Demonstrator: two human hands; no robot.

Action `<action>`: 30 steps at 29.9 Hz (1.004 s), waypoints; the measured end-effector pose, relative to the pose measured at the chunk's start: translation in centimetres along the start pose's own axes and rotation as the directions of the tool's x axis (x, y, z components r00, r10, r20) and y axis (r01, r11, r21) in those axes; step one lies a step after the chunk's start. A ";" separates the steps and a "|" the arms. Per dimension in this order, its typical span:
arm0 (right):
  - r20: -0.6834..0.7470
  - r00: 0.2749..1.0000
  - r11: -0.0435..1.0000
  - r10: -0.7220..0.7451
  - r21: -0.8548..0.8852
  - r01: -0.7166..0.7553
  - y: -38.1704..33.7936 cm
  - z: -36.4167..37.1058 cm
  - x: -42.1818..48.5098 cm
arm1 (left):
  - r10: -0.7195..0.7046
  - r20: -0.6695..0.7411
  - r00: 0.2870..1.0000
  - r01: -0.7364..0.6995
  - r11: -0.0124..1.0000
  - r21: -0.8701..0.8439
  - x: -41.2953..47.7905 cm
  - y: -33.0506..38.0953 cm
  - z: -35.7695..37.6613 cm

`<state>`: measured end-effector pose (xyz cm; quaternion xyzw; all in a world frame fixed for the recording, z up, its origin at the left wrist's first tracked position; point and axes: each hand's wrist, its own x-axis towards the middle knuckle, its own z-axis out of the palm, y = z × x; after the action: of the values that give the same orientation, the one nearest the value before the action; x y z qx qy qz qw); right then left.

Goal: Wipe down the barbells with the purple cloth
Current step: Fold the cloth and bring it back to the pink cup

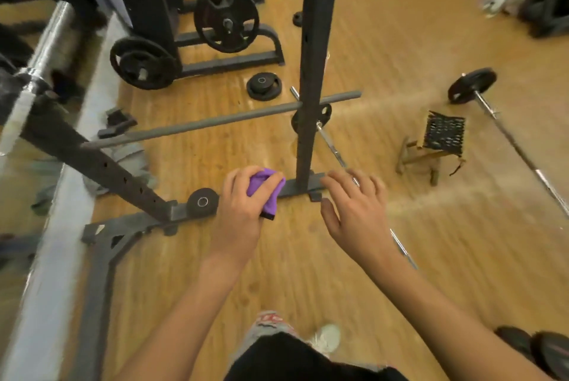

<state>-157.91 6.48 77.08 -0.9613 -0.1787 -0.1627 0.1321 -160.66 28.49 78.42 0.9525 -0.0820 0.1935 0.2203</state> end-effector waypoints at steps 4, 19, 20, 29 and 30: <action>0.050 0.994 0.993 0.094 -0.080 -0.090 4.4 -0.2 1.0 | 0.104 0.043 0.994 -0.102 0.994 -0.040 4.5 1.8 3.7; -0.029 0.952 0.945 0.305 -0.110 -0.307 20.0 2.2 12.0 | 0.425 0.177 0.888 -0.445 0.890 0.094 22.6 5.5 16.5; -0.034 0.948 0.942 0.316 -0.105 -0.318 20.9 2.1 12.8 | 0.429 0.208 0.879 -0.454 0.887 0.086 23.9 5.8 17.0; -0.075 0.934 0.935 0.350 -0.039 -0.354 26.4 2.5 18.3 | 0.435 0.286 0.854 -0.470 0.881 0.062 31.9 7.7 21.0; -0.073 0.935 0.936 0.348 -0.035 -0.351 27.2 2.7 19.0 | 0.438 0.278 0.855 -0.470 0.881 0.059 32.6 7.8 21.6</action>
<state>-129.96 -11.51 76.16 -0.9748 0.0033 -0.1724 0.1417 -125.62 9.47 76.76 0.9349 -0.3200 0.1200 0.0960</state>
